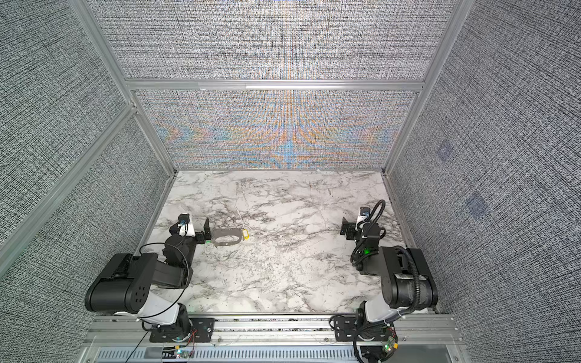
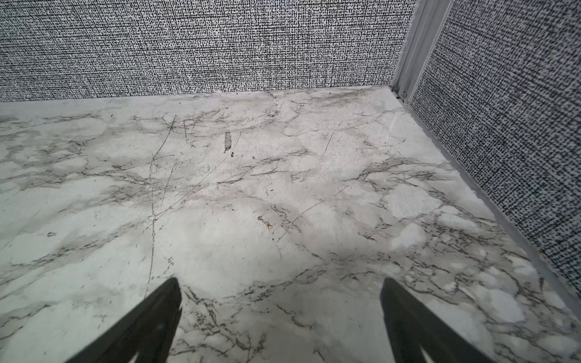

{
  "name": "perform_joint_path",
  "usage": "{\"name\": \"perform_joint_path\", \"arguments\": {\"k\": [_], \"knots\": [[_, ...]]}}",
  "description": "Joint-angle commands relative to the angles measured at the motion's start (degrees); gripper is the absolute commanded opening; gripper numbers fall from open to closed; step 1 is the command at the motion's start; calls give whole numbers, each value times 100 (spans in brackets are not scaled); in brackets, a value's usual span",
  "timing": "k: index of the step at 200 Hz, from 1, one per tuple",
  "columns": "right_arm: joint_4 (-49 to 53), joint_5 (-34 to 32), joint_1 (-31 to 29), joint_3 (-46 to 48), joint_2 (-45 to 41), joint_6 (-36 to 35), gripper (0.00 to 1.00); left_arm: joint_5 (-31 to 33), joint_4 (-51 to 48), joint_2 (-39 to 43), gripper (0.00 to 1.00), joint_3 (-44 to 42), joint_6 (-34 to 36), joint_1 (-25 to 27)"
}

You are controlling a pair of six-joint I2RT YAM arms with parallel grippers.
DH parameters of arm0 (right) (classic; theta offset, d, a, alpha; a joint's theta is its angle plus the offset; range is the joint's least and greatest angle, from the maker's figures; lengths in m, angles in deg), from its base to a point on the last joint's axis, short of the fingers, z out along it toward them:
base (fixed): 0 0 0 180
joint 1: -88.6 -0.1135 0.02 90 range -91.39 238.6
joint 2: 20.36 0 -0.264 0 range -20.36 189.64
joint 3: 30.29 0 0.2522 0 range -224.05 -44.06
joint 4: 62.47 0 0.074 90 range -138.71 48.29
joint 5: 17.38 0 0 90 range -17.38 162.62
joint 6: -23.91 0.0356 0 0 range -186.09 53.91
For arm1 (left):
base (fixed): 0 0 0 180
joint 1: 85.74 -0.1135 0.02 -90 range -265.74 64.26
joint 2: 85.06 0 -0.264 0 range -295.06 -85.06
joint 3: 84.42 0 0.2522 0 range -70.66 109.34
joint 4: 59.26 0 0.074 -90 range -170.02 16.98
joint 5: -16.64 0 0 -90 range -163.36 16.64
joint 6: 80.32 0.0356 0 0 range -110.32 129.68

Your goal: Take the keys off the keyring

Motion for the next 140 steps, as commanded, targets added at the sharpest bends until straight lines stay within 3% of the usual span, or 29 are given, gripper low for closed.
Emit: {"name": "perform_joint_path", "arguments": {"k": [1,140], "knots": [[-157,23,-1,28,-30,59,99,-33,140,20,99,13,18,-12],[-122,54,16,1,-7,68,99,-25,133,12,99,20,22,-9]]}}
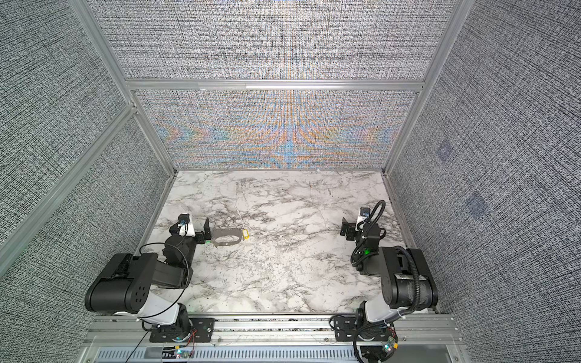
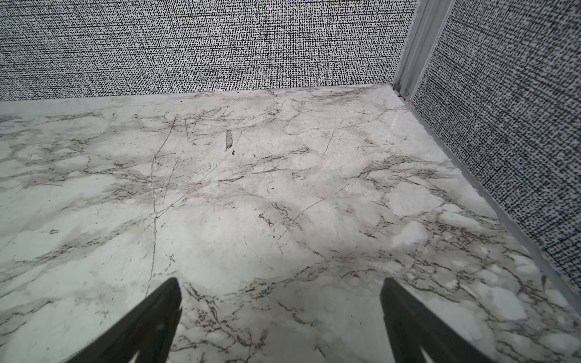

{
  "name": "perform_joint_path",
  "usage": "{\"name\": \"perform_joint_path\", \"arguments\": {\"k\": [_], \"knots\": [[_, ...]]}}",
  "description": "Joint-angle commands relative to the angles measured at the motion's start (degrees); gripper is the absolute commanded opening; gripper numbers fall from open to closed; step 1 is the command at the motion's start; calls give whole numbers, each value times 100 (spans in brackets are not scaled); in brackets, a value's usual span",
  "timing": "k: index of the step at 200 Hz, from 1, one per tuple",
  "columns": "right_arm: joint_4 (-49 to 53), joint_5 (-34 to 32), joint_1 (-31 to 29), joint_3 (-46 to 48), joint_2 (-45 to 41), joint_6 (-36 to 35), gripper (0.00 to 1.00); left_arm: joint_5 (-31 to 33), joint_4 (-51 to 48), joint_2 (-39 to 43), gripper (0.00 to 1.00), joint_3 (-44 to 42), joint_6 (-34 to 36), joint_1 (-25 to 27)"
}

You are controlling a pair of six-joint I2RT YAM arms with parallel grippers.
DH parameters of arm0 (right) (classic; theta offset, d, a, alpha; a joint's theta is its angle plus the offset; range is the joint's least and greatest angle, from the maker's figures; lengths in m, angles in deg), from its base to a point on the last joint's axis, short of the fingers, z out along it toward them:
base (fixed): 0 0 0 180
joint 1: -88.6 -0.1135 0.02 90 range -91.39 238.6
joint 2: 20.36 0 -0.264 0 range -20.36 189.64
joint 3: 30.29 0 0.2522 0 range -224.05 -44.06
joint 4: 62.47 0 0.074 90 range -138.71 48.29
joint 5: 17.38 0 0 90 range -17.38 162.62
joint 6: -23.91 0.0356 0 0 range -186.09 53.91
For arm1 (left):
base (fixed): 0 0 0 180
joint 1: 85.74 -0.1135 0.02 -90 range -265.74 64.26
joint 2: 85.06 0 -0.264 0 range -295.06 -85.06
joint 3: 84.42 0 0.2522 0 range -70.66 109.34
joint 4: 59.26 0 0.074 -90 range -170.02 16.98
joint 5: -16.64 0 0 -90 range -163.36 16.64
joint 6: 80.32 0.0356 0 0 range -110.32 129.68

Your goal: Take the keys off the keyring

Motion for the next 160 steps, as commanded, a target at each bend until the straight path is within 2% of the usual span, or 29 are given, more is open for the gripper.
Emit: {"name": "perform_joint_path", "arguments": {"k": [1,40,63,96,113,139,160], "knots": [[-130,8,5,-7,-2,53,99,-23,132,13,99,21,20,-12],[-165,-225,-14,55,-118,143,99,19,194,78,99,-33,31,-11],[460,-278,-49,-33,-672,50,99,150,-278,572,99,14,-32,-15],[1744,-547,-456,-482,-1609,-129,99,146,-2554,1803,99,728,-185,-13],[2315,-444,-728,-788,-1827,-99,98,-400,-3812,2178,98,1253,0,-6],[3184,-545,-1341,-1378,-1714,-47,97,-649,-4903,2439,92,1718,-1115,106],[3628,-734,-1906,-1811,-1348,-44,97,-411,-5610,2401,88,2005,-1660,515]]}}
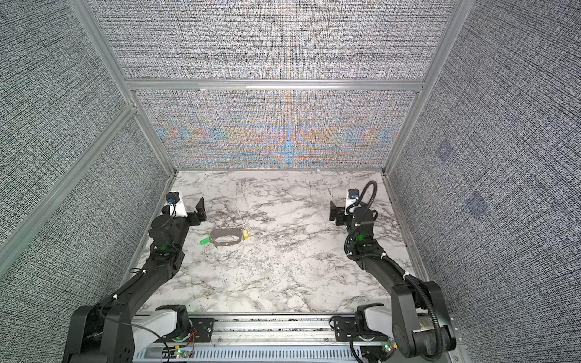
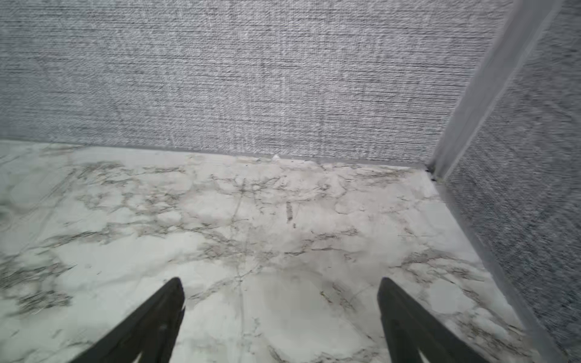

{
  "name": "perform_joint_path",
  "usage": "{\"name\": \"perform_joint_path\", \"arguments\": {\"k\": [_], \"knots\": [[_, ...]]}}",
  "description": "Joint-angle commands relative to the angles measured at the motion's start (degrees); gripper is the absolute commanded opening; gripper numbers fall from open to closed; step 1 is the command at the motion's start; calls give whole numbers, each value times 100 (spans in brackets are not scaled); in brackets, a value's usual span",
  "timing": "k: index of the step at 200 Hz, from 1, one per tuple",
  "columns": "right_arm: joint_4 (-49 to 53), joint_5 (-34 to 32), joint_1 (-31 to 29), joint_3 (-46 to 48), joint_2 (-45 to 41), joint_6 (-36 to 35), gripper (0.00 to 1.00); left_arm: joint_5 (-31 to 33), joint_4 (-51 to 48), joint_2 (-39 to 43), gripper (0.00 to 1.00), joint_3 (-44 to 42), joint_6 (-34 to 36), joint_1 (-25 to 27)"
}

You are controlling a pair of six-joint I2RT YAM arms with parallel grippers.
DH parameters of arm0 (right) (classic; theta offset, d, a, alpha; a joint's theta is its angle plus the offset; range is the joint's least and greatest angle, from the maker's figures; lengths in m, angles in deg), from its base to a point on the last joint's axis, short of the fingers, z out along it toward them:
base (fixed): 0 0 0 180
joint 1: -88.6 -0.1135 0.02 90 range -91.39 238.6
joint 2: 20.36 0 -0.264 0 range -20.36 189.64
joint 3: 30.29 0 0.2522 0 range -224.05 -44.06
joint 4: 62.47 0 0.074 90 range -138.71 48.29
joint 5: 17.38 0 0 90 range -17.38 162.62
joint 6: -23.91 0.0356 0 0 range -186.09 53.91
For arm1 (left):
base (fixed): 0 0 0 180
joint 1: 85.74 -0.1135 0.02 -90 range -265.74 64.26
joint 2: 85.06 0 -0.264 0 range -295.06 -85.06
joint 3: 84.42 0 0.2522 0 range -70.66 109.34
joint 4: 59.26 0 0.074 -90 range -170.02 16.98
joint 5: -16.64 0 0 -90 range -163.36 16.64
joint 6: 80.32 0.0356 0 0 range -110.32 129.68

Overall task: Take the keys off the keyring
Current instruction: 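Move the left gripper over the silver keyring plate while the right gripper approaches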

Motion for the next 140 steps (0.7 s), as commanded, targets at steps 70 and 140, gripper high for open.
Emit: {"name": "perform_joint_path", "arguments": {"k": [70,140], "knots": [[2001,-84,-1275,-1438,1330,348,97,492,-2287,-1059,89,772,-2083,1703],[2464,79,-1289,-1600,1506,318,97,235,-2402,-1831,90,884,-2500,1944]]}}
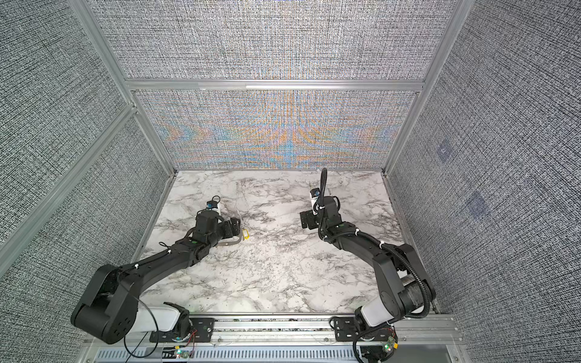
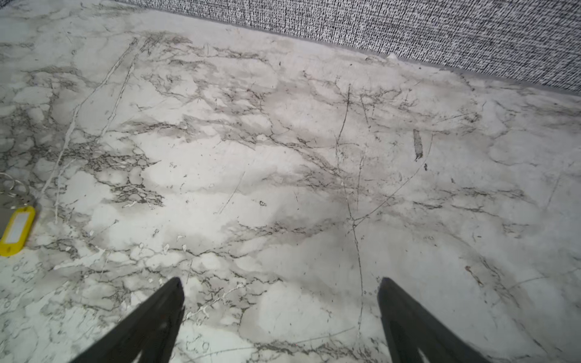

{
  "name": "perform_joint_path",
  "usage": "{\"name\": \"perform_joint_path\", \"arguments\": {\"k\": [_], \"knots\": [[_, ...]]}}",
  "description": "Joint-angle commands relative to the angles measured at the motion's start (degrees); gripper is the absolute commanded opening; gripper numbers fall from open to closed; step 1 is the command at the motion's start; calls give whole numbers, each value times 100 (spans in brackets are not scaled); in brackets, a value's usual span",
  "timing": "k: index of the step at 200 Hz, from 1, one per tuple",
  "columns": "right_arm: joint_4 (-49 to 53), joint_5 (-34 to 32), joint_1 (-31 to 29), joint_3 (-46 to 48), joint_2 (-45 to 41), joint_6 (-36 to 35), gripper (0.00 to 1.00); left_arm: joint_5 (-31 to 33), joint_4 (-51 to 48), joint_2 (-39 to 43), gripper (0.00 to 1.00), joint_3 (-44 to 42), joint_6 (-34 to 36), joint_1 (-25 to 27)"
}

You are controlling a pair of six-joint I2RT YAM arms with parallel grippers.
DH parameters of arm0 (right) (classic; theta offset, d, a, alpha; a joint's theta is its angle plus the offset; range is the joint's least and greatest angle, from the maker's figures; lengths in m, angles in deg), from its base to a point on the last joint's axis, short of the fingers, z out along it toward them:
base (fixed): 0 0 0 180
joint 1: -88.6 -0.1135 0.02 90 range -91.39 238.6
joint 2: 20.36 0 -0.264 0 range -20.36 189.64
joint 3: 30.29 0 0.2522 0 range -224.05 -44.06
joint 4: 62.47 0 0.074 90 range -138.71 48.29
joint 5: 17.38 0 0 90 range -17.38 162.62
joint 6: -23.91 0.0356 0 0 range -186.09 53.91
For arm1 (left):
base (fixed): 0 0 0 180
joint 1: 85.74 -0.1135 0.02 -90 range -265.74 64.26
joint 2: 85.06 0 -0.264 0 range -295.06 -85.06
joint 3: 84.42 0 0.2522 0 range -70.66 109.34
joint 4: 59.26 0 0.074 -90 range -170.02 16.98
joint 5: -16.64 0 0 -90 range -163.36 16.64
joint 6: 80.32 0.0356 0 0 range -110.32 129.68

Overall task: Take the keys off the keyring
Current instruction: 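Move the left gripper over the silver keyring plate while the right gripper approaches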

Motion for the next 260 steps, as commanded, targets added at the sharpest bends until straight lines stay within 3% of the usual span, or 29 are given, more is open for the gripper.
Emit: {"name": "perform_joint_path", "arguments": {"k": [1,169,260], "knots": [[312,44,-23,-99,31,64,97,-170,-76,-236,90,117,-134,48],[866,-161,-19,50,-262,120,97,-402,-145,-1260,92,323,-153,458],[1269,218,-27,-322,-33,69,97,-427,-427,-270,92,-488,-649,552]]}}
